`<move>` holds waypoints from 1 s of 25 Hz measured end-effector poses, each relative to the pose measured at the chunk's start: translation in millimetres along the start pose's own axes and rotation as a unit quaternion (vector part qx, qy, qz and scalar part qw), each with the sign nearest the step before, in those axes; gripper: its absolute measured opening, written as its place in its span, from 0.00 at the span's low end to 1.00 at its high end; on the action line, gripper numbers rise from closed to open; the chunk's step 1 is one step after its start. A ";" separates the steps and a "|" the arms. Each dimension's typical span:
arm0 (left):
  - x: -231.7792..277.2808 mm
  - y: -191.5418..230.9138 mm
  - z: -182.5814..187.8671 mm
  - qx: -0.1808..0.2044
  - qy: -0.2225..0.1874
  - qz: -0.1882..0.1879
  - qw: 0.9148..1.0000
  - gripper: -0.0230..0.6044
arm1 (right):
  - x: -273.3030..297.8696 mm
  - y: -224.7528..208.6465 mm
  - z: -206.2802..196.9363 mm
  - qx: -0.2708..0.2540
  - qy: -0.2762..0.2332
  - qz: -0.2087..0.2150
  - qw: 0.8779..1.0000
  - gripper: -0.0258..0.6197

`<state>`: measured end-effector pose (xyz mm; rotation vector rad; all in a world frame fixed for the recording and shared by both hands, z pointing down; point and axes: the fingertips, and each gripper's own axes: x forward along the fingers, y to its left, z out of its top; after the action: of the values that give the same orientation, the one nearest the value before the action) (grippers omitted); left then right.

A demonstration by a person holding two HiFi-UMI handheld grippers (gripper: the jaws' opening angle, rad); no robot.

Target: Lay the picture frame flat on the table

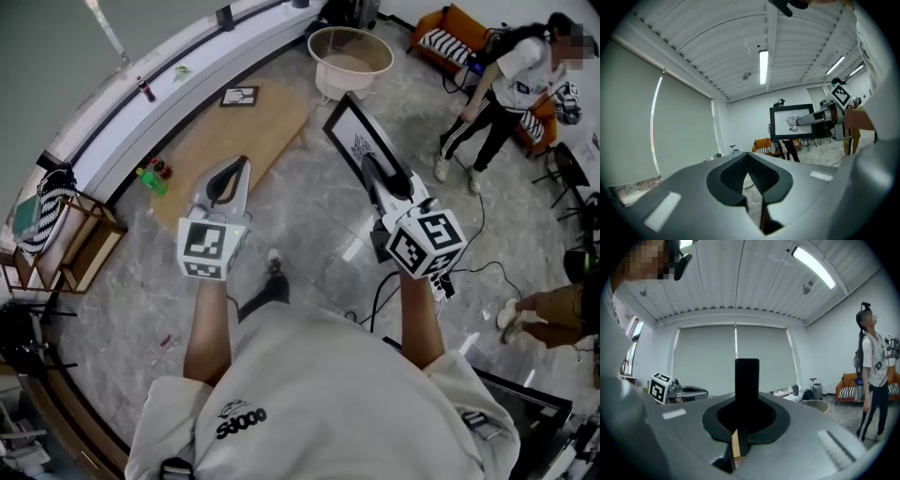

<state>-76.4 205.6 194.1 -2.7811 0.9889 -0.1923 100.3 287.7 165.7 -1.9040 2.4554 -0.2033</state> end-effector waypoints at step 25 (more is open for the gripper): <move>177.2 190.3 -57.4 -0.031 0.026 -0.018 0.999 0.05 | 246.7 -73.1 8.1 0.024 0.025 -0.021 0.999 0.06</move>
<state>-66.8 -59.3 219.8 -2.8654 0.9718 -0.2457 109.3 30.9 180.7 -1.9561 2.4198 -0.3125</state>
